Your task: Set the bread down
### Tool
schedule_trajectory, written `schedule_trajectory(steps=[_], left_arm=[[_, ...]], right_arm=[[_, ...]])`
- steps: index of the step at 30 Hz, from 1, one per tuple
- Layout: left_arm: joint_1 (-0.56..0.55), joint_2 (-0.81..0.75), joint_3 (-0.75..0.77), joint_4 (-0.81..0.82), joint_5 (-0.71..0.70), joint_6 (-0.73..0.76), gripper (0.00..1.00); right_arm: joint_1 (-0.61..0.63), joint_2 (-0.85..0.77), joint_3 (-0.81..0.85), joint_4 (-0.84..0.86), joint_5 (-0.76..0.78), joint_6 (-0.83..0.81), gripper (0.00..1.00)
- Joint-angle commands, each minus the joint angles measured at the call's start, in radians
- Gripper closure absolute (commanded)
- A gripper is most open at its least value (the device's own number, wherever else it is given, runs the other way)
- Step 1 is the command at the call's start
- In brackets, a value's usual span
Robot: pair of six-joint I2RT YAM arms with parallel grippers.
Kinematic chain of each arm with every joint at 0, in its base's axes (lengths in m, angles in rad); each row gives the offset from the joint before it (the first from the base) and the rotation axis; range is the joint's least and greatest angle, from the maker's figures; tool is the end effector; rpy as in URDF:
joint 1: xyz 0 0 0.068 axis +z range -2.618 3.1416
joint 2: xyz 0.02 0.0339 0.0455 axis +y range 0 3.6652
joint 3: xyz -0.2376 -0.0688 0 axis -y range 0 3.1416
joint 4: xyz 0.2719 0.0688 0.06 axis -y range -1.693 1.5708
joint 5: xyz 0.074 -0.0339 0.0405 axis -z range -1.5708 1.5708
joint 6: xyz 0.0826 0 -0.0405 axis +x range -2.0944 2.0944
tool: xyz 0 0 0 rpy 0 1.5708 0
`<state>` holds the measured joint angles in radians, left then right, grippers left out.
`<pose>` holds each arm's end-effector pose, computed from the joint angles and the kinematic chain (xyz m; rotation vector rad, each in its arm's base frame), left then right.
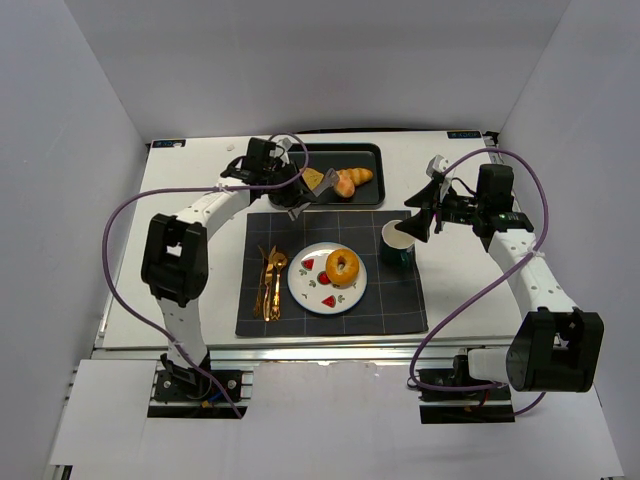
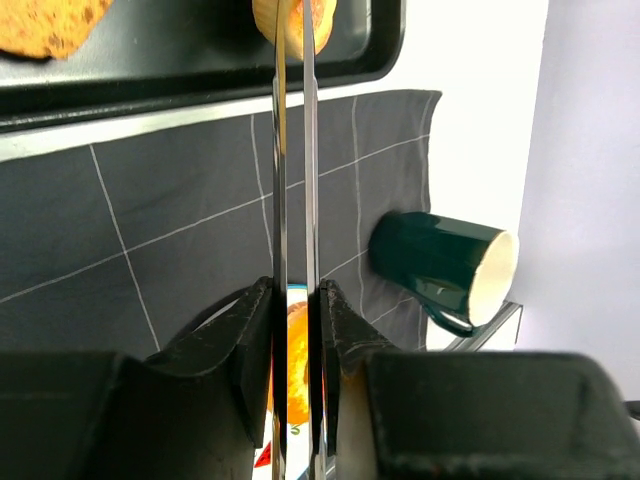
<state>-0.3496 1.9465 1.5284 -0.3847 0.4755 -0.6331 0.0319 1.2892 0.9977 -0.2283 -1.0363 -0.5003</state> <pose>0.4403 -0.2008 0.1729 -0.1106 2.5043 -1.0087 0.3300 0.0816 0.2634 -1.0470 1.5795 0.7556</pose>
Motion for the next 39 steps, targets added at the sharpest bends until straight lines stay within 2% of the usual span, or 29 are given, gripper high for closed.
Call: schedule_trajectory(steps=[1,26,30,36,39], left_arm=[[0.011,-0.096,-0.011,0.043,0.011,-0.008,1.0],[0.046,-0.218,-0.114,0.058,0.037,-0.027,1.0],[0.047,-0.297,-0.186,0.043,0.052,-0.039,1.0],[0.046,-0.535,-0.396,0.043,0.072,-0.1,1.0],[0.046,-0.658,-0.448,-0.006,0.074,-0.12,1.0]], right_arm=[[-0.006,-0.025,-0.014,0.033,-0.027,0.006,0.23],[-0.007,-0.027,-0.014,0.032,-0.028,0.005,0.23],[-0.007,-0.028,-0.013,0.027,-0.022,-0.003,0.23],[-0.007,-0.027,-0.014,0.027,-0.025,0.0,0.23],[-0.007,-0.022,-0.016,0.027,-0.027,0.0,0.23]])
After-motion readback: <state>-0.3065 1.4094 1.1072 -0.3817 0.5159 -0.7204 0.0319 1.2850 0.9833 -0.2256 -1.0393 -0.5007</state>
